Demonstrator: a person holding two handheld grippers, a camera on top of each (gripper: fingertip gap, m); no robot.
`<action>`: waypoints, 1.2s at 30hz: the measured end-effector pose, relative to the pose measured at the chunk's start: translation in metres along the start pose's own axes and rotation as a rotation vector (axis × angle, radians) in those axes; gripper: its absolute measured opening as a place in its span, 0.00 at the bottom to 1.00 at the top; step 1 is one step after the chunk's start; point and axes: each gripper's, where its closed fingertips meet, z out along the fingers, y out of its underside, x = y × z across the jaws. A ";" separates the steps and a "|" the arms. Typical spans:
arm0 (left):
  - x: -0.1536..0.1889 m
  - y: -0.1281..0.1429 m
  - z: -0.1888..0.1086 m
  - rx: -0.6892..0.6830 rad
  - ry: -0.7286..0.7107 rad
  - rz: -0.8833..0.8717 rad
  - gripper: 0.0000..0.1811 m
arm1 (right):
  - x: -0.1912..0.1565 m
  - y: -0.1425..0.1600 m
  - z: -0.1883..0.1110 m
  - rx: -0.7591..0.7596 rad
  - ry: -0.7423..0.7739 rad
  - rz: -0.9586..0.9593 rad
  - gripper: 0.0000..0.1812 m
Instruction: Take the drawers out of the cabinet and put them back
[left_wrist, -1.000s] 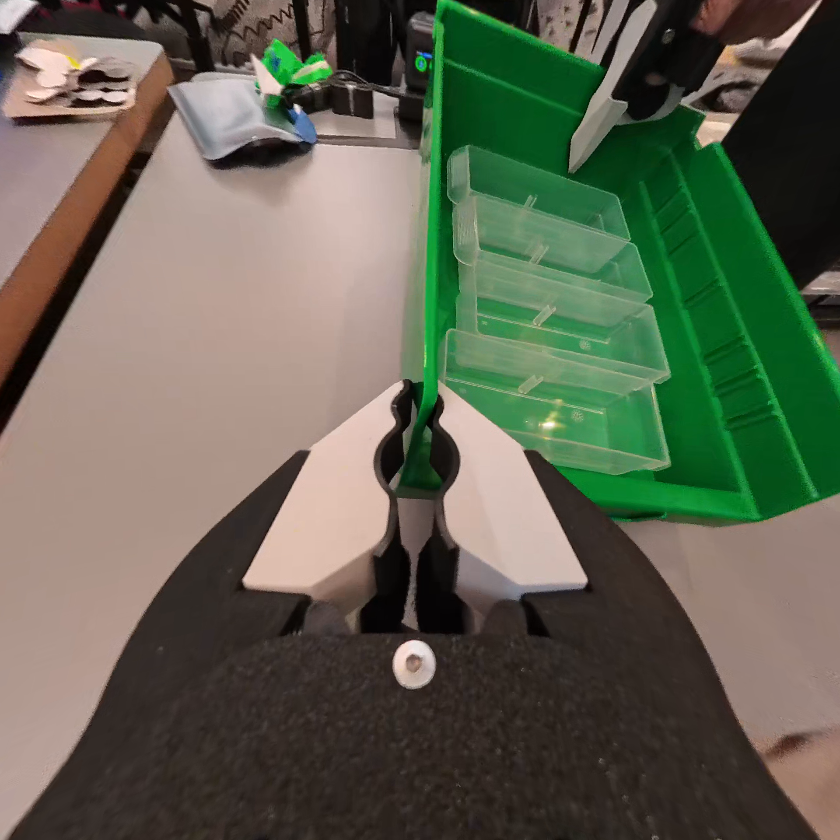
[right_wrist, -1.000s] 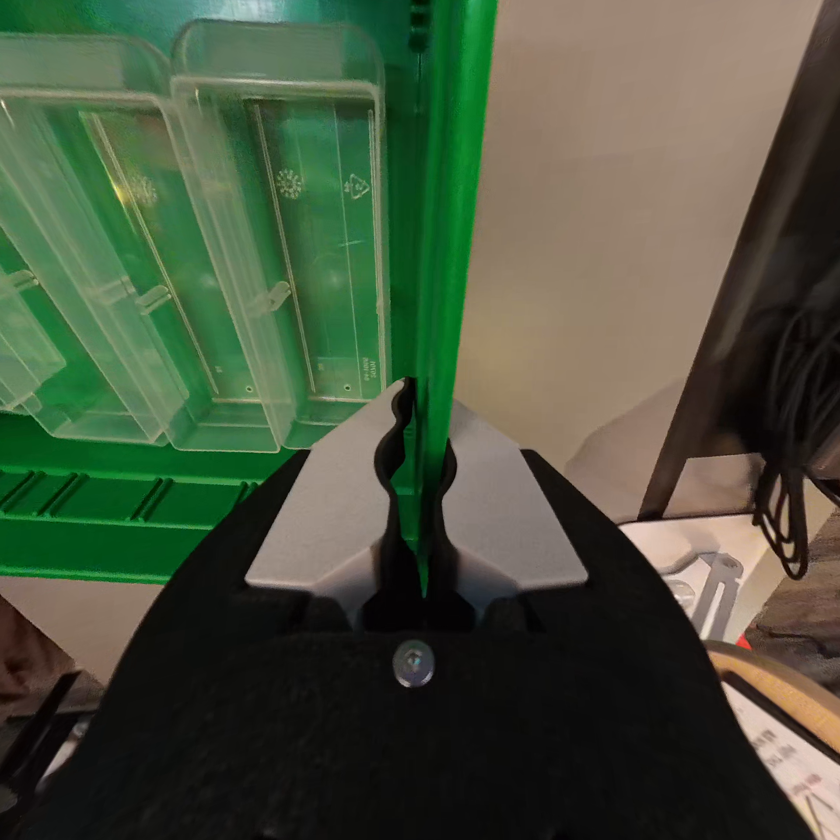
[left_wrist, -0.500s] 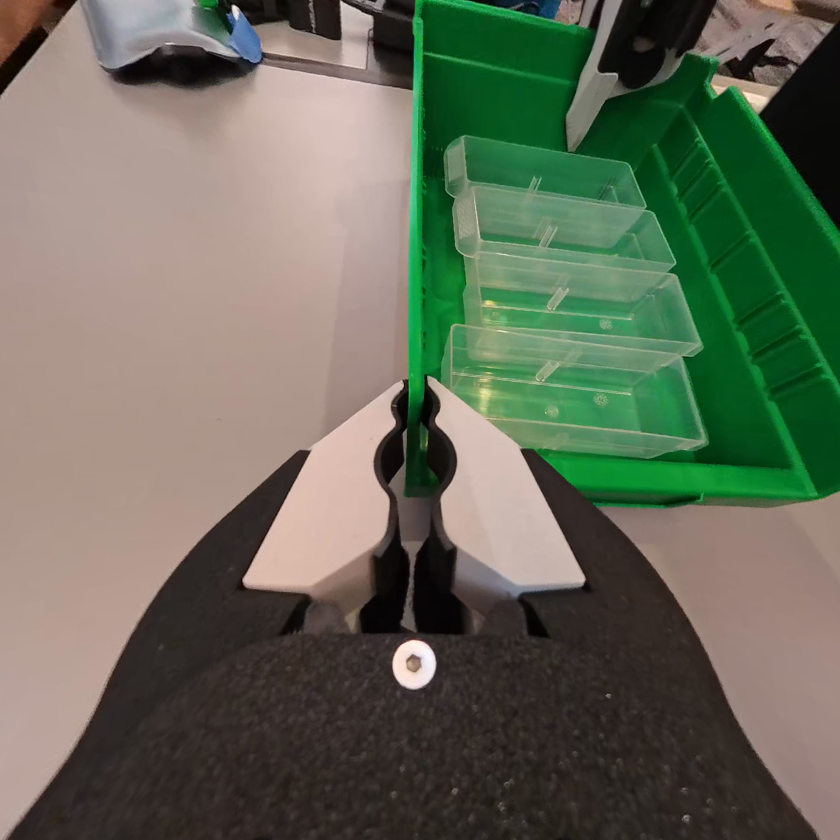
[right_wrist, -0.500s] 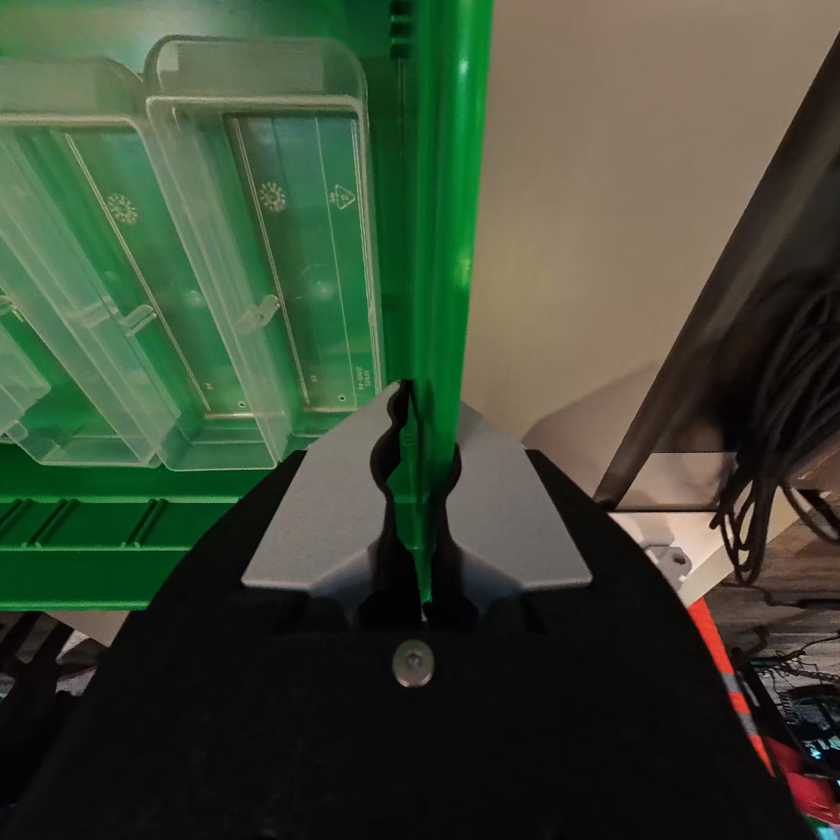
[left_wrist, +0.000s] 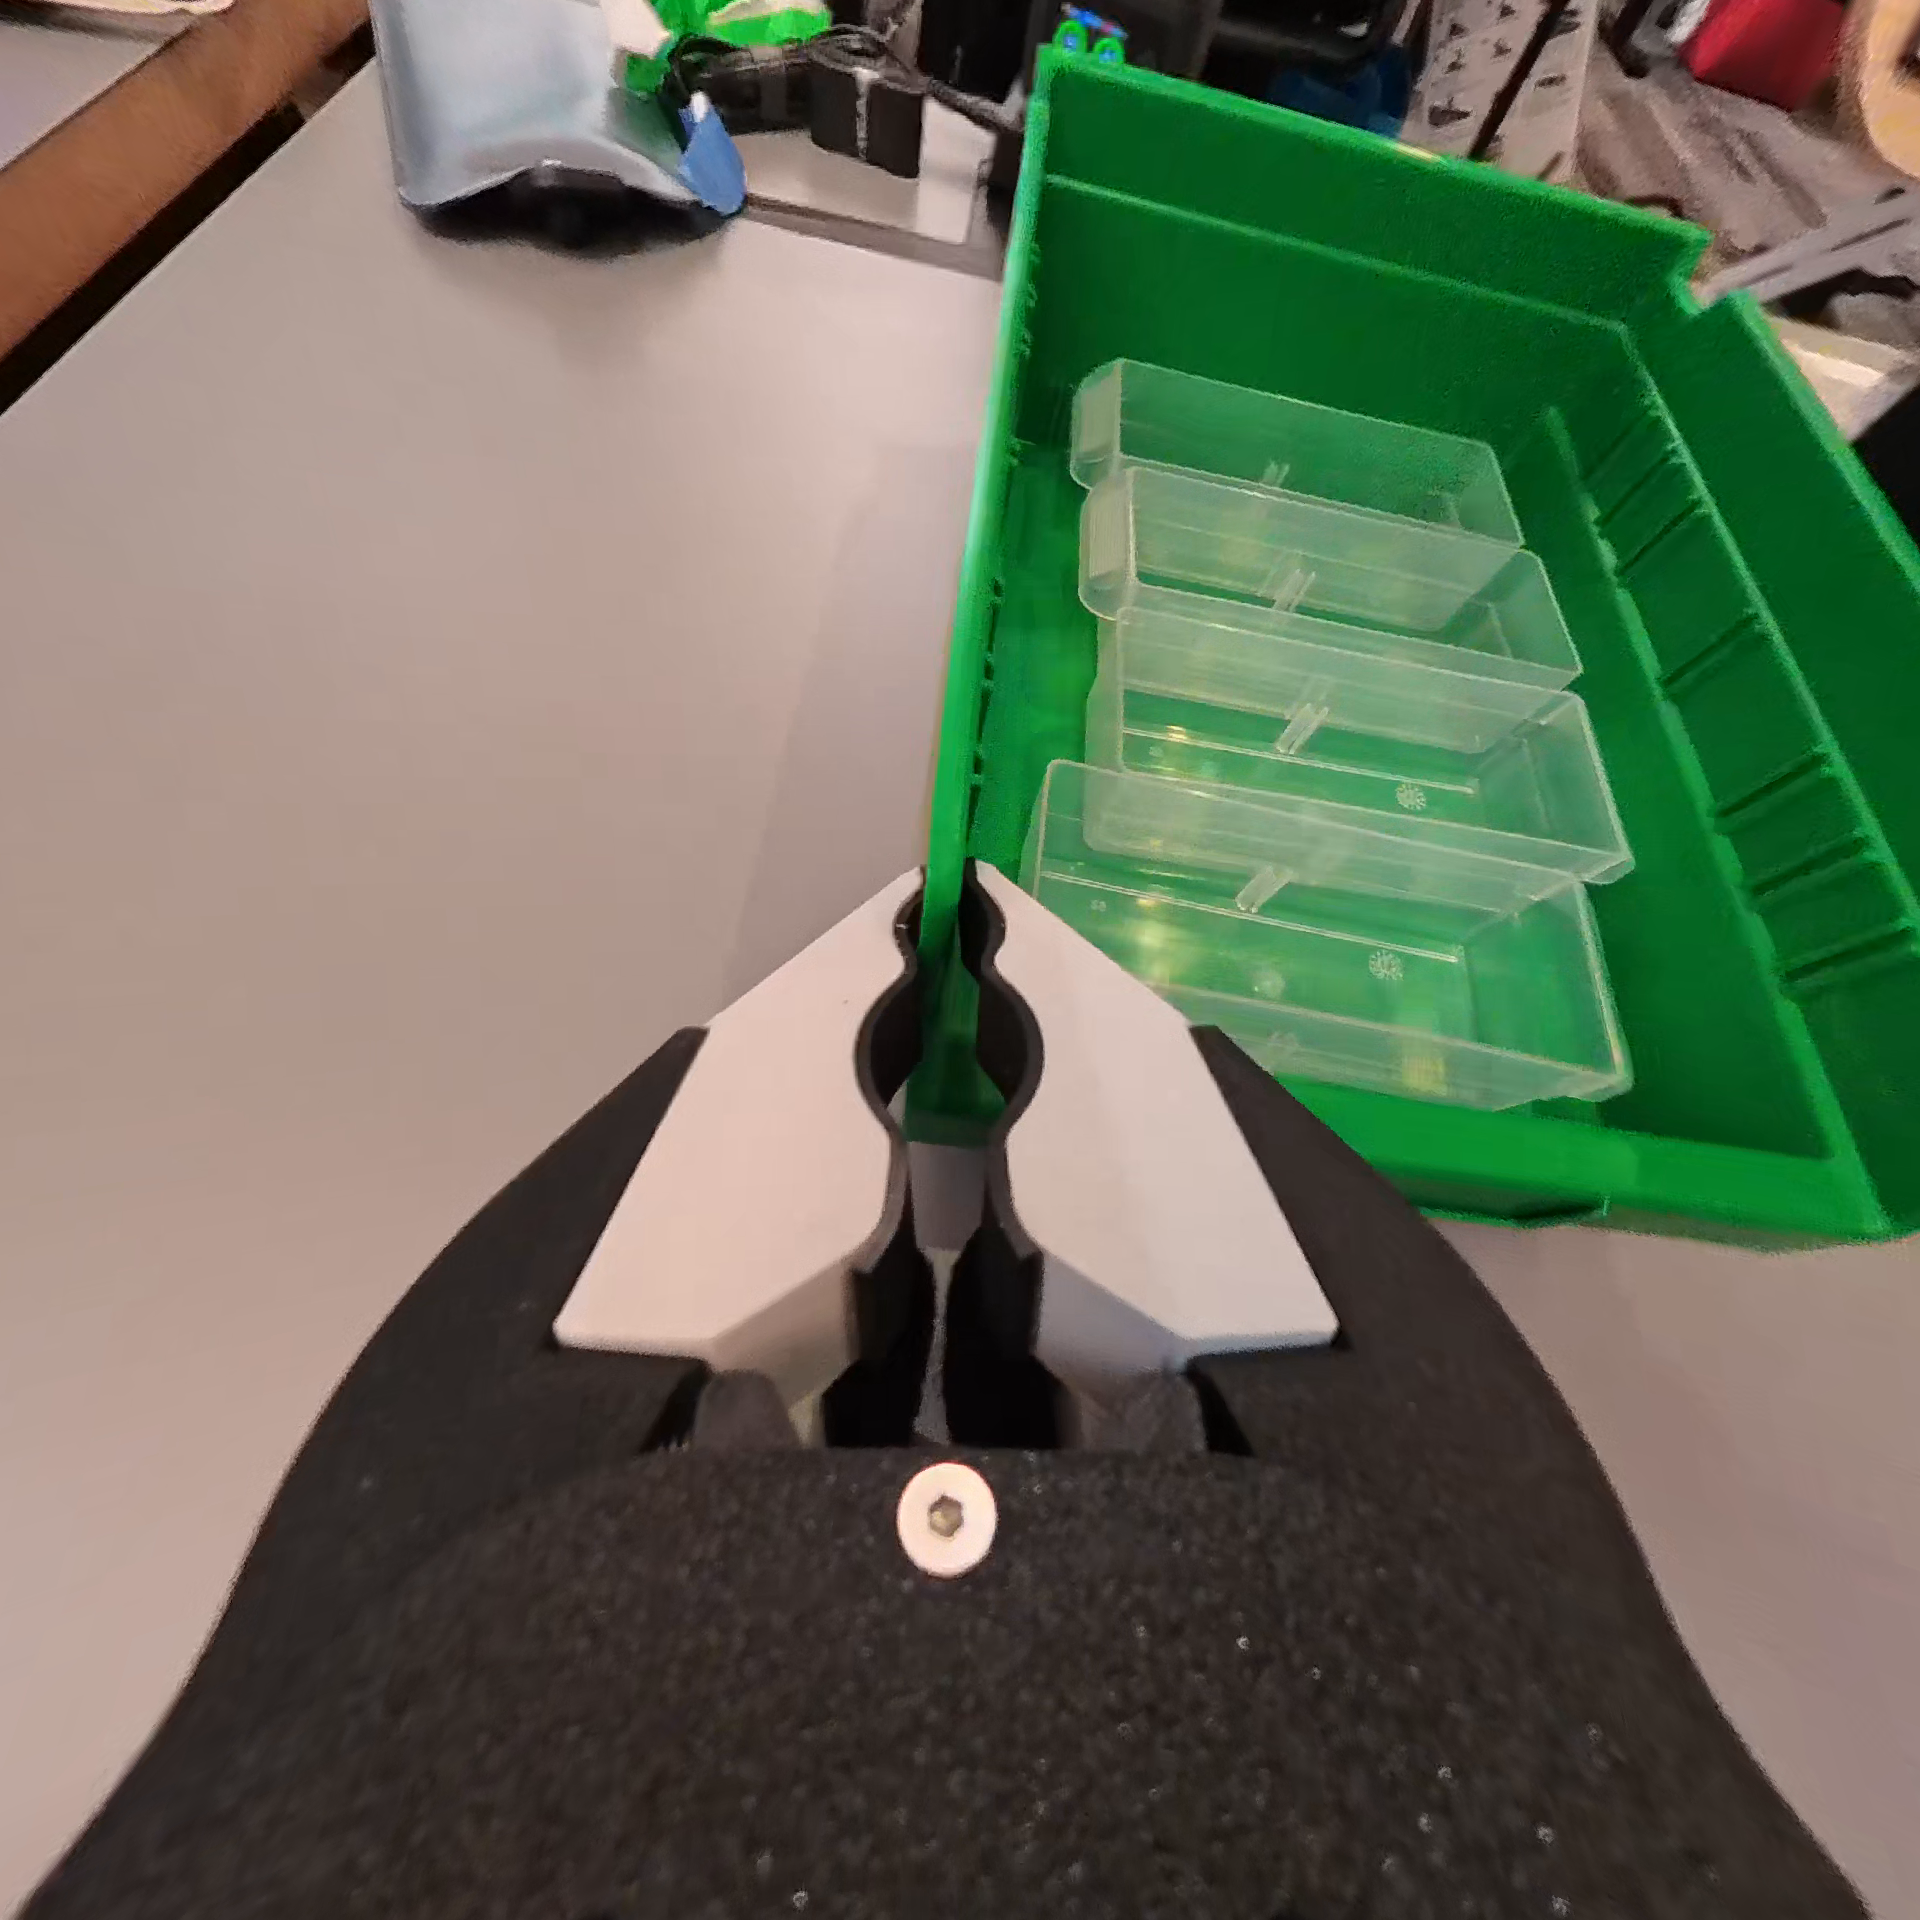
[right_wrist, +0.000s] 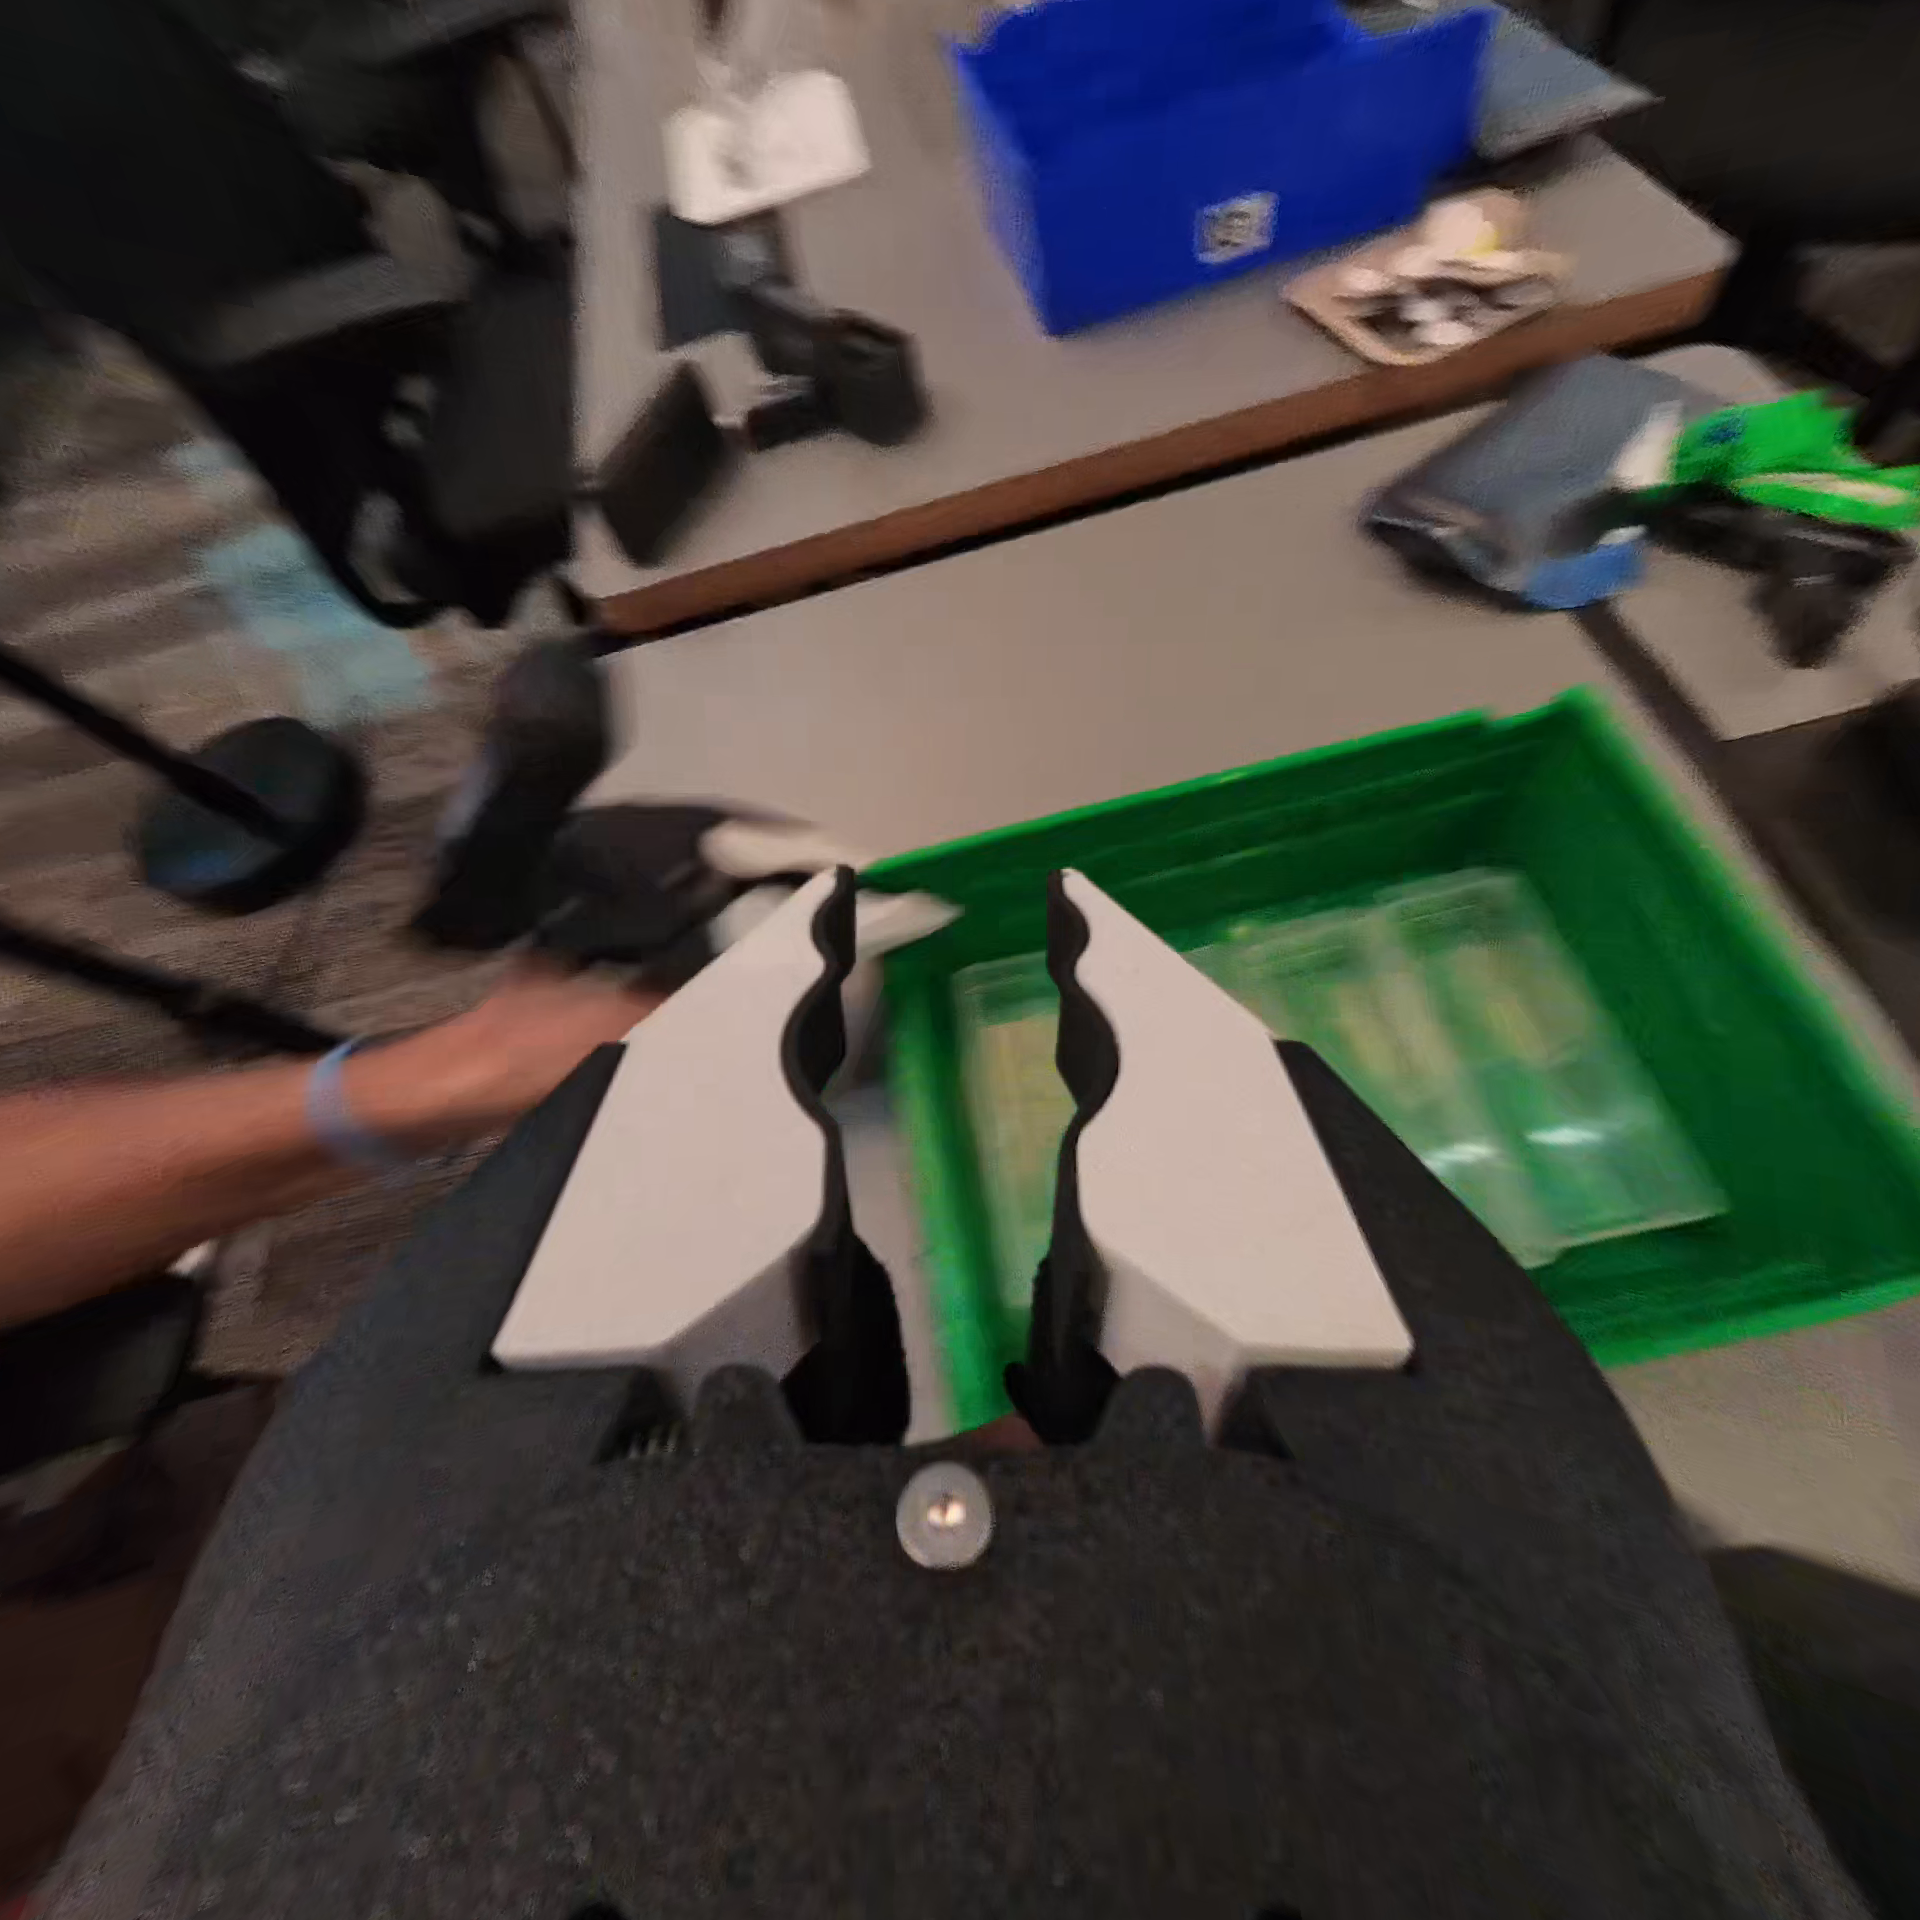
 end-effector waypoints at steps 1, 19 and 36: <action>0.001 -0.001 0.002 -0.003 0.013 0.028 0.01 | -0.028 0.025 -0.016 0.037 -0.028 -0.007 0.20; 0.117 -0.023 -0.140 0.238 0.263 -0.077 0.25 | -0.069 0.359 -0.287 0.325 0.688 0.361 0.23; 0.208 0.042 -0.145 0.217 0.343 0.157 0.21 | -0.052 0.366 -0.324 0.380 0.875 0.307 0.29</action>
